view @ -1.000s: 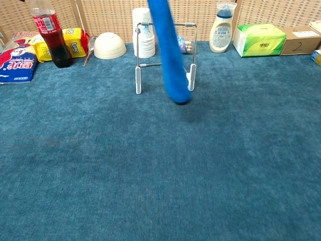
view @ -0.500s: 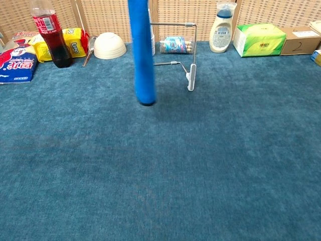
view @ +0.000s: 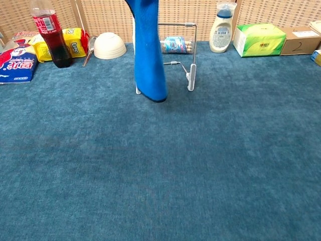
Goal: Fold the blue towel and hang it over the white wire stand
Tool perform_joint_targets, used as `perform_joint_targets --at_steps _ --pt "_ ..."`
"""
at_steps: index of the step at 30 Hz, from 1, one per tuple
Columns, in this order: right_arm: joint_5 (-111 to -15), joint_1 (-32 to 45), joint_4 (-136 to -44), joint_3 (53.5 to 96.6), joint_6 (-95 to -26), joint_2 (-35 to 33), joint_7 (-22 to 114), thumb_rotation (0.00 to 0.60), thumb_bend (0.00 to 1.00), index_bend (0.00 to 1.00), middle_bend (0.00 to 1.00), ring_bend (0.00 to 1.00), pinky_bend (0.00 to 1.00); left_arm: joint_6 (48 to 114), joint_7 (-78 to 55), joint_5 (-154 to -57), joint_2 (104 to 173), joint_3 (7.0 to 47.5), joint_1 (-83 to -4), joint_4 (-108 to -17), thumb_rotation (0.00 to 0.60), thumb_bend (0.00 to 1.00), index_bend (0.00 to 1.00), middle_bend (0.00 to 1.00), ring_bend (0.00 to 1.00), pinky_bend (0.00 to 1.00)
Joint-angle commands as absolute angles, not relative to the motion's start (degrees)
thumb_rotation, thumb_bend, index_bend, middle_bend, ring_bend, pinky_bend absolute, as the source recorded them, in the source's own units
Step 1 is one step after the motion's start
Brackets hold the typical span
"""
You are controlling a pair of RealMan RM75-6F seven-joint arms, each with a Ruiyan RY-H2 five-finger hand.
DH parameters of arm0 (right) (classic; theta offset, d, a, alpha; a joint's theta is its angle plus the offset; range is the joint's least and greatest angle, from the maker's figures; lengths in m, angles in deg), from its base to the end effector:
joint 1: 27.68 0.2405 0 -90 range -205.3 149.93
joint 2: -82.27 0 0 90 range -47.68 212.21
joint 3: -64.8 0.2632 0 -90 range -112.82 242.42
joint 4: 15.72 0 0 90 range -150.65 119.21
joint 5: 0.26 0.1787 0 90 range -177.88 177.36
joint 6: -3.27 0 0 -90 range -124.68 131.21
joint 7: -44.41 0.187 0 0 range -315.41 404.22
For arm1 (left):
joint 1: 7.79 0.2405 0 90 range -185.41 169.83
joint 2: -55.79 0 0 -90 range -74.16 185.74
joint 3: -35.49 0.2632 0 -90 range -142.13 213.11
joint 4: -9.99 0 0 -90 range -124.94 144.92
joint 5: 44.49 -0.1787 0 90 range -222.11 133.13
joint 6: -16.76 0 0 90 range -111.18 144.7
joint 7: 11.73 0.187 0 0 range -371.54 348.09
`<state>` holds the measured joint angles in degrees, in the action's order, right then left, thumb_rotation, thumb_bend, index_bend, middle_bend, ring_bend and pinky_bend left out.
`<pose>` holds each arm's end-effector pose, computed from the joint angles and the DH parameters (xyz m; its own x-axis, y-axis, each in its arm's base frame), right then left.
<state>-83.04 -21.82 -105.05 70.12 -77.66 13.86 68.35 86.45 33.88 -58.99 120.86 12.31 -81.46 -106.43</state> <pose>-0.3161 -0.2352 0.1701 -0.0447 -0.0120 0.9989 -0.9982 0.0397 -0.0442 0.0415 0.4131 0.1407 0.4606 0.1011 0.8818 0.8539 -0.3217 -0.4092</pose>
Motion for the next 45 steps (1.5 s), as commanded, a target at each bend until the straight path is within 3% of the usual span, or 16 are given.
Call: perform_joint_targets --at_steps 1,26,45 --pt "-83.0 -22.1 -104.9 70.1 -77.9 14.0 68.6 0.600 0.33 0.22 0.16 0.00 0.00 86.5 35.2 -57.9 122.6 12.7 -83.0 -103.9 0.600 0.33 0.70 0.41 0.21 0.00" --pt "-82.0 -23.3 -104.7 70.2 -78.4 14.0 68.7 0.600 0.33 0.21 0.16 0.00 0.00 84.6 38.5 -48.2 132.6 9.4 -90.4 -85.8 0.600 0.33 0.68 0.39 0.19 0.00" --pt "-81.1 -24.6 -104.8 70.2 -78.9 14.6 68.4 0.600 0.33 0.20 0.16 0.00 0.00 81.3 37.2 -52.2 142.1 9.2 -93.0 -69.1 0.600 0.33 0.66 0.37 0.17 0.00"
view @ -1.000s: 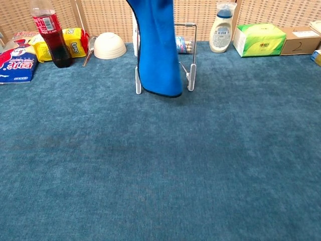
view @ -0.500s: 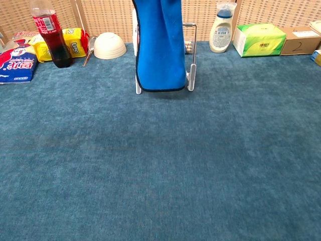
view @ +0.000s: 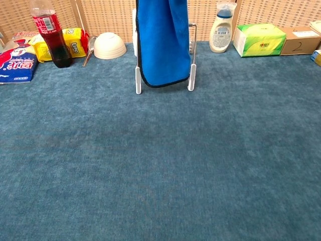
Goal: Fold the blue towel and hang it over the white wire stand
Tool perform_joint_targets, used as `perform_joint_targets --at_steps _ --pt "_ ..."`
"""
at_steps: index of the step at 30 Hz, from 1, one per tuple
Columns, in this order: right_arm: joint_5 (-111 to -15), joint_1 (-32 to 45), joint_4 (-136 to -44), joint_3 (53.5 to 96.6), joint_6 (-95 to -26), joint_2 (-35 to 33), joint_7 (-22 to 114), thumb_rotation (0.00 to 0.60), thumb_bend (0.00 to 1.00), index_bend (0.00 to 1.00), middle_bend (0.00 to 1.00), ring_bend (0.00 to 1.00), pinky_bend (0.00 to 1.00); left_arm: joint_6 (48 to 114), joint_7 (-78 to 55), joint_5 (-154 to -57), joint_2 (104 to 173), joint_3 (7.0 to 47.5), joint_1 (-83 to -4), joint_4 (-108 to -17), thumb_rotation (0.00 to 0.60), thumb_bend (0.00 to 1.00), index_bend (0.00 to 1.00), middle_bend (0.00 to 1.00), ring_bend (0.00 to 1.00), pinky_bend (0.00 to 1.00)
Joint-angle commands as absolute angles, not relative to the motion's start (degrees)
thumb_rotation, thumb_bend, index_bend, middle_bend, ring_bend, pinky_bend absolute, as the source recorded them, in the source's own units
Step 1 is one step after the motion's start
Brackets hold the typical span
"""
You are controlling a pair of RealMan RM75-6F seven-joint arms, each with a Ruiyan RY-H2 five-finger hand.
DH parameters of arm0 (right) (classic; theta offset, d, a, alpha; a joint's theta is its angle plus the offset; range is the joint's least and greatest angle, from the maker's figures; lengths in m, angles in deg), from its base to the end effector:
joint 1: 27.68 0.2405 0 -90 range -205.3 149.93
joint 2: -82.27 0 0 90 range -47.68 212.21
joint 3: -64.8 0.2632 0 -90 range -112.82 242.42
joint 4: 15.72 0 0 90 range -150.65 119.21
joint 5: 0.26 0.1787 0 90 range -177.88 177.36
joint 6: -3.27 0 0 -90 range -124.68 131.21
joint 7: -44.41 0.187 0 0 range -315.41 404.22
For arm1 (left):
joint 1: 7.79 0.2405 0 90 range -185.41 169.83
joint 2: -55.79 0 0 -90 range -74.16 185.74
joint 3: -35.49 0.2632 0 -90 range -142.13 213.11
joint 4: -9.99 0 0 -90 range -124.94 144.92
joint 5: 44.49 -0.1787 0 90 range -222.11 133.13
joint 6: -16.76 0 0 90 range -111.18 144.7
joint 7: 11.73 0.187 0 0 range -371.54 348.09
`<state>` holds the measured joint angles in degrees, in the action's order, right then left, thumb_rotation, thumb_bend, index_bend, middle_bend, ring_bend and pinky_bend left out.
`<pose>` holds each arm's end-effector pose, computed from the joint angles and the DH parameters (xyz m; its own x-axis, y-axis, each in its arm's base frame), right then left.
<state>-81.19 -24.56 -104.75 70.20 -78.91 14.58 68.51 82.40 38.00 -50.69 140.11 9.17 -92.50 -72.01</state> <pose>-0.3327 -0.2197 0.1812 -0.0319 0.0261 0.9992 -0.9936 0.1073 -0.0345 0.0733 0.4927 0.0898 0.4331 0.0500 0.8999 0.8929 -0.1601 -0.4208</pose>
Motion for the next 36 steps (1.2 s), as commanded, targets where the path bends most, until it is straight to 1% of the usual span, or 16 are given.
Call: perform_joint_targets --at_steps 1,4,12,29,36 --pt "-81.1 -24.7 -104.9 70.2 -78.9 14.7 68.3 0.600 0.33 0.20 0.16 0.00 0.00 81.0 37.0 -53.0 142.9 9.4 -93.1 -67.6 0.600 0.33 0.65 0.36 0.17 0.00" --pt "-80.8 -24.9 -105.1 70.2 -79.0 14.8 68.0 0.600 0.33 0.20 0.16 0.00 0.00 80.3 36.5 -55.0 144.8 9.6 -93.6 -63.7 0.600 0.33 0.65 0.36 0.17 0.00" --pt "-80.3 -25.4 -105.7 70.3 -79.2 15.1 67.0 0.600 0.33 0.19 0.16 0.00 0.00 76.8 34.2 -57.4 149.3 8.4 -94.3 -54.1 0.600 0.33 0.64 0.36 0.16 0.00" --pt "-79.6 -25.9 -107.3 70.5 -79.1 16.0 65.0 0.600 0.33 0.19 0.16 0.00 0.00 69.9 32.5 -62.0 157.9 8.3 -95.0 -38.2 0.600 0.33 0.62 0.33 0.14 0.00" --pt "-79.3 -26.3 -108.1 70.6 -79.3 16.5 64.3 0.600 0.33 0.19 0.16 0.00 0.00 68.1 32.1 -63.7 160.8 7.7 -95.3 -32.0 0.600 0.33 0.57 0.31 0.12 0.00"
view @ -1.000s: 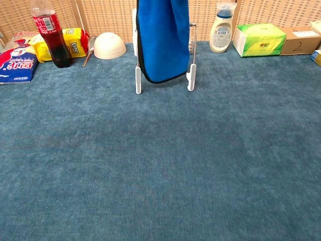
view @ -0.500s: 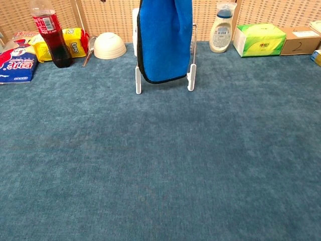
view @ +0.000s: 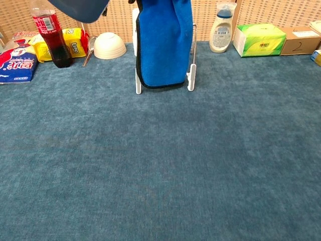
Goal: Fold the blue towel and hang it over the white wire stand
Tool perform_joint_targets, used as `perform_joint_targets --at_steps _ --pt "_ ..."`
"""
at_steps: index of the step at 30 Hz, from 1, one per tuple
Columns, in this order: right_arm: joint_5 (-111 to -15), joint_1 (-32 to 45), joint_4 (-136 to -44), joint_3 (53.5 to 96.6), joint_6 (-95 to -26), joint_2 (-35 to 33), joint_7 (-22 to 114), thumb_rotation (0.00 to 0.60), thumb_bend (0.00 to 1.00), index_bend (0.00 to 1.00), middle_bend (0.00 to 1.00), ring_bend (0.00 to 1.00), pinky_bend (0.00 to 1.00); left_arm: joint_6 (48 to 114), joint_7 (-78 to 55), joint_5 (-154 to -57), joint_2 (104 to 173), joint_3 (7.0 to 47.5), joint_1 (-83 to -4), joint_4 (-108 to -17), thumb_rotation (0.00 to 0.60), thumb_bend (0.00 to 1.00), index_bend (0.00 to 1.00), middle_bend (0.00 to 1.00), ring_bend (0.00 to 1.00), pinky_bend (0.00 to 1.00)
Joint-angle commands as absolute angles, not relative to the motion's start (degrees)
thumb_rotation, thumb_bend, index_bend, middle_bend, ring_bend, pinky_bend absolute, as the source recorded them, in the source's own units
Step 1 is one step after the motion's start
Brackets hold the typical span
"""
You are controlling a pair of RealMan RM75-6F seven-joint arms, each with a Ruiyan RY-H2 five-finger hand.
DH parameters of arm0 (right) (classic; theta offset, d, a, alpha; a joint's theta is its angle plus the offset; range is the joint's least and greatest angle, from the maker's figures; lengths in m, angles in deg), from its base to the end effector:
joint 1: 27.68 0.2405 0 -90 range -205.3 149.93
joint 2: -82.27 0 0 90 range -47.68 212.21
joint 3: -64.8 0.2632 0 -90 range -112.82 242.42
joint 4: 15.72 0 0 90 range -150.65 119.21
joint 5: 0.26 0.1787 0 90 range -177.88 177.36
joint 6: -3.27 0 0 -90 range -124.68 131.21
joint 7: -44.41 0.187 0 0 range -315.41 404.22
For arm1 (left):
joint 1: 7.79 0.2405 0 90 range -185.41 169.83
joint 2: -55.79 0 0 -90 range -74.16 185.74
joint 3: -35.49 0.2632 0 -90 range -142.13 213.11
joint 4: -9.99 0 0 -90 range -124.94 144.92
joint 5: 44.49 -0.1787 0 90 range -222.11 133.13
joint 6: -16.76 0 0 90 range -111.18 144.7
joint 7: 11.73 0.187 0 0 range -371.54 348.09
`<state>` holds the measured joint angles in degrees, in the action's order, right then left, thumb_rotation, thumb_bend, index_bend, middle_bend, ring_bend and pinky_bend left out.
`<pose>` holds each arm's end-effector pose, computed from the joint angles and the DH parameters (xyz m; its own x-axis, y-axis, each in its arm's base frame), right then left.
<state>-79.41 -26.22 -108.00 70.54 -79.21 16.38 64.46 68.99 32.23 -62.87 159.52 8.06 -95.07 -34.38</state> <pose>-0.3351 -0.2102 0.1899 0.0118 0.0360 0.9993 -0.9876 0.1571 0.0060 0.0640 0.5413 0.0355 0.4613 -0.0366 0.8865 0.8784 -0.1214 -0.4622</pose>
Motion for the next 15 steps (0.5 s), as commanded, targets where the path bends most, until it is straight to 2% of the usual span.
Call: perform_joint_targets --at_steps 1,3,5,7,8,15 --pt "-79.3 -26.4 -108.3 70.6 -79.3 16.6 64.2 0.600 0.33 0.19 0.16 0.00 0.00 67.7 32.1 -64.0 161.3 7.6 -95.3 -30.8 0.600 0.32 0.54 0.30 0.11 0.00" --pt "-79.3 -26.5 -108.7 70.7 -79.5 16.8 63.9 0.600 0.33 0.19 0.16 0.00 0.00 67.0 32.4 -64.4 162.2 7.3 -95.3 -28.6 0.600 0.30 0.45 0.23 0.06 0.00" --pt "-79.2 -26.6 -109.2 70.7 -79.6 17.0 63.5 0.600 0.33 0.19 0.16 0.00 0.00 66.0 33.0 -64.6 163.2 7.2 -95.4 -26.6 0.600 0.26 0.23 0.10 0.01 0.00" --pt "-79.2 -26.6 -109.5 70.7 -79.6 17.1 63.2 0.600 0.33 0.19 0.16 0.00 0.00 65.3 33.4 -64.9 163.6 6.9 -95.4 -25.7 0.600 0.23 0.07 0.02 0.00 0.00" --pt "-79.1 -26.6 -109.6 70.7 -79.5 17.1 63.1 0.600 0.33 0.19 0.16 0.00 0.00 65.2 33.6 -65.2 163.8 6.8 -95.4 -25.2 0.600 0.21 0.02 0.00 0.00 0.00" --pt "-79.4 -26.7 -110.3 70.8 -79.8 17.4 62.5 0.600 0.33 0.19 0.16 0.00 0.00 64.3 32.8 -67.1 164.6 5.8 -95.4 -23.9 0.600 0.16 0.00 0.00 0.00 0.00"
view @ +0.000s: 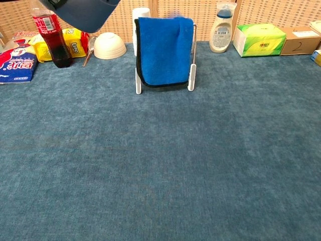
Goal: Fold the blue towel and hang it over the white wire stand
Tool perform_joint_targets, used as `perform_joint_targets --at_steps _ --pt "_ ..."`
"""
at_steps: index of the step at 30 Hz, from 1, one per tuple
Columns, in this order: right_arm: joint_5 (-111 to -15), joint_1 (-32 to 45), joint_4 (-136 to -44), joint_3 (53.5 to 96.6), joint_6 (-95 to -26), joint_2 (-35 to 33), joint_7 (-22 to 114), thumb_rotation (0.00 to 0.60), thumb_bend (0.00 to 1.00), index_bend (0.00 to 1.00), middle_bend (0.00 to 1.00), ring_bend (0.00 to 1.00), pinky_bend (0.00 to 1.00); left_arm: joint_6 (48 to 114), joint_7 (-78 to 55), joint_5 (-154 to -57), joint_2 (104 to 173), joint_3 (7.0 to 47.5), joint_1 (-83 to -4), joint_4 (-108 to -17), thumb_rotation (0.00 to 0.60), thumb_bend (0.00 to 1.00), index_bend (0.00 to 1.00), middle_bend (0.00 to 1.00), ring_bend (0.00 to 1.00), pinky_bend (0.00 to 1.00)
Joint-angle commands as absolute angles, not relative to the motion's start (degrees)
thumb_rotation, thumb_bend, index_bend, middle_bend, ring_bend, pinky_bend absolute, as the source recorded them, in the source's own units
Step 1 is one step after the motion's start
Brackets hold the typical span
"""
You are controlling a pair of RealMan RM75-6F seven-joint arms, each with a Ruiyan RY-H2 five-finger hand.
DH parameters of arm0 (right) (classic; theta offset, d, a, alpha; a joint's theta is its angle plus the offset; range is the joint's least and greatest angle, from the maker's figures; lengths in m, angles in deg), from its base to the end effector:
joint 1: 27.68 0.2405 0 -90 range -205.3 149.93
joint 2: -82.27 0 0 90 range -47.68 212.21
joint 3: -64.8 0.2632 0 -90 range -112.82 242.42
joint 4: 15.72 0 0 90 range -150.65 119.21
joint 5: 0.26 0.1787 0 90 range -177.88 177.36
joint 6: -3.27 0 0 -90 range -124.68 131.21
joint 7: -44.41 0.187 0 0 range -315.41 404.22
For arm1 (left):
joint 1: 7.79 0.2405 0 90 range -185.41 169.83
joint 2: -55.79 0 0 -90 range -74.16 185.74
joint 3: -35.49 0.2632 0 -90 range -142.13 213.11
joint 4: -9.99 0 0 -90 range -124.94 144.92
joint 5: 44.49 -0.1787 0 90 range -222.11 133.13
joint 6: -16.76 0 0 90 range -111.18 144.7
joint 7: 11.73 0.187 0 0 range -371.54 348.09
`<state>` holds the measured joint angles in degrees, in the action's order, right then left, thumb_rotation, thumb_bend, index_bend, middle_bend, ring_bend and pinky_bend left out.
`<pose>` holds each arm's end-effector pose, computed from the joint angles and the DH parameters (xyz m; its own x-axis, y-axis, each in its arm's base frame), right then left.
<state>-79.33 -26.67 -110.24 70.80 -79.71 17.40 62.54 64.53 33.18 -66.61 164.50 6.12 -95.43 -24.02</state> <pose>-0.3300 -0.2084 0.1943 0.0250 0.0413 0.9988 -0.9871 0.1592 0.0181 0.0542 0.5493 0.0236 0.5134 -0.0442 0.8570 0.8514 -0.0990 -0.5151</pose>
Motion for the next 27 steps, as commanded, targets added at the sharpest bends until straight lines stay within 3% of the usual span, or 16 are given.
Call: perform_joint_targets --at_steps 1,10,19,27 --pt "-79.4 -26.8 -110.4 70.8 -79.8 17.4 62.5 0.600 0.33 0.19 0.16 0.00 0.00 64.2 32.7 -67.3 164.7 5.7 -95.4 -23.9 0.600 0.15 0.00 0.00 0.00 0.00" --pt "-79.7 -26.9 -110.6 70.8 -80.1 17.4 62.4 0.600 0.33 0.19 0.16 0.00 0.00 65.8 28.7 -71.2 162.1 4.9 -92.7 -30.1 0.600 0.14 0.00 0.01 0.00 0.00" --pt "-80.6 -26.4 -110.3 71.2 -80.2 17.1 62.5 0.600 0.33 0.19 0.16 0.00 0.00 74.1 22.7 -76.8 148.9 7.6 -79.1 -59.3 0.600 0.14 0.04 0.04 0.00 0.00" --pt "-81.2 -25.2 -110.6 71.7 -79.5 17.1 61.4 0.600 0.33 0.19 0.15 0.00 0.00 80.6 16.3 -84.2 136.3 12.7 -66.0 -81.7 0.600 0.14 0.06 0.06 0.00 0.00"
